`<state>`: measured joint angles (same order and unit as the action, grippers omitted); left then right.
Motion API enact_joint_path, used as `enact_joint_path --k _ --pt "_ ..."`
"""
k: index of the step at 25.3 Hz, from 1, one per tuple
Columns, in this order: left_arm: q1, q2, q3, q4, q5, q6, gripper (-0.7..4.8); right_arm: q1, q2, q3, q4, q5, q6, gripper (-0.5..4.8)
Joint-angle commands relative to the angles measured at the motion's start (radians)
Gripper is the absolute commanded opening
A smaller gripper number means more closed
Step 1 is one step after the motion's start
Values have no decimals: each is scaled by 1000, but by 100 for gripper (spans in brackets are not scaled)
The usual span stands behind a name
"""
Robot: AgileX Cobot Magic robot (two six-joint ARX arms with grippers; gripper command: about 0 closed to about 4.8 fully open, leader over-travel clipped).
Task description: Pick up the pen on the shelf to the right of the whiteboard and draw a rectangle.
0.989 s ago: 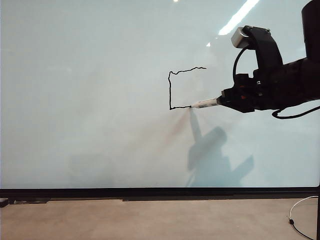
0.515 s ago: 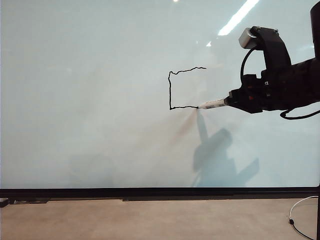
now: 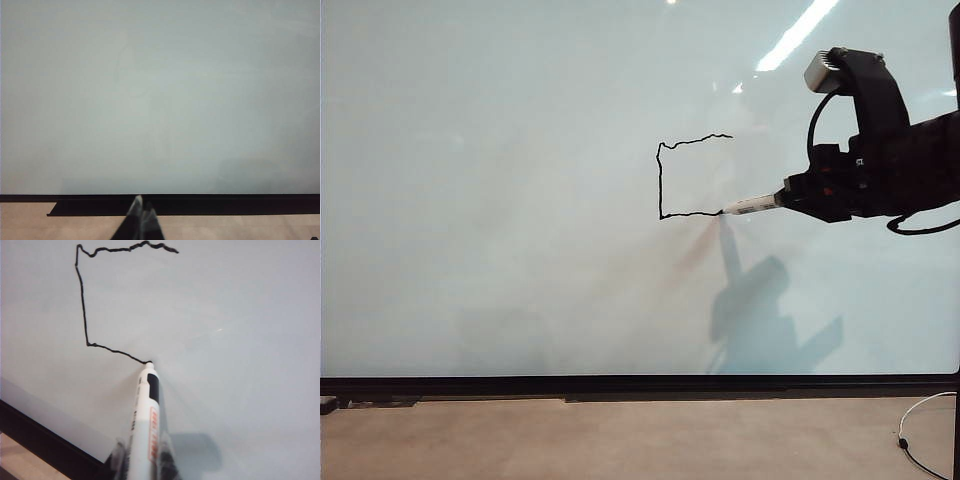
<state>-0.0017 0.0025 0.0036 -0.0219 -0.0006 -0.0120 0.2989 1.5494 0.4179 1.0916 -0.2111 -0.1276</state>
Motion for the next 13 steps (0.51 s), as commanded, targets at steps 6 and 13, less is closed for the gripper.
enact_joint_path --k 6,13 --pt "0 1 3 8 4 4 -4 -14 -33 -18 35 56 4 -5" --pt "0 1 3 8 4 4 -4 -14 -37 -23 36 53 4 -5"
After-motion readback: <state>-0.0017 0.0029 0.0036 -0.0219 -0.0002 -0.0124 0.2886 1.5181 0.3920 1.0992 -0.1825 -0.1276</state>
